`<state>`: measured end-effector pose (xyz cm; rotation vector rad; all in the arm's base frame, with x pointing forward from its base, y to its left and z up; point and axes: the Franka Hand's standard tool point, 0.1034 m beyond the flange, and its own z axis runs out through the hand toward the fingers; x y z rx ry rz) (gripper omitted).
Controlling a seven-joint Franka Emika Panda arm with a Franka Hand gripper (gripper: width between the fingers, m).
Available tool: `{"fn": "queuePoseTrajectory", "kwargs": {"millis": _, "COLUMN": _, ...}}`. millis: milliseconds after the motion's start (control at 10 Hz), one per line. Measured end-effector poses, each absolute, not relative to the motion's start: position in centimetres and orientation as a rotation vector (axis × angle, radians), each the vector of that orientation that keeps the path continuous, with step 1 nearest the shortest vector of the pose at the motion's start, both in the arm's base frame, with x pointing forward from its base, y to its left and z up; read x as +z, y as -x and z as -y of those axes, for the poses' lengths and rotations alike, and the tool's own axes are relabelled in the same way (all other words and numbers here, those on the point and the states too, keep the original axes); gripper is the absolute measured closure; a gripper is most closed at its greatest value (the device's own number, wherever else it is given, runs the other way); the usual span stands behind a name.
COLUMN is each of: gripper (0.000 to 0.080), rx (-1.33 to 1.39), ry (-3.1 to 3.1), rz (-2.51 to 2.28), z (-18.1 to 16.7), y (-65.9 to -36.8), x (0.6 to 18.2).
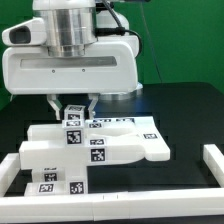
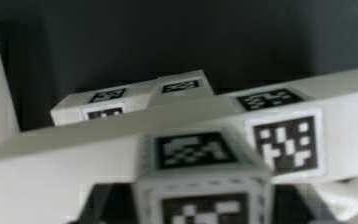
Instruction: Assemble chair
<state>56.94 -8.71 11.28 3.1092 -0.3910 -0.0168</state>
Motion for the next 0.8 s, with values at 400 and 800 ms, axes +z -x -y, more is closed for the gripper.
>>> {"fn": "queuePoseTrajectory", "kwargs": {"millis": 400, "gripper": 0.0516, "rx": 0.053, "ry": -3.000, "rz": 0.870, "z": 9.7, "y": -57.4, "x": 11.3}}
{"fn": "queuePoseTrajectory", "kwargs": {"millis": 800, "gripper": 0.0515, "rx": 0.077, "ry": -2.795, "rz": 1.537, "z": 10.8, "y": -57.4, "x": 11.2}}
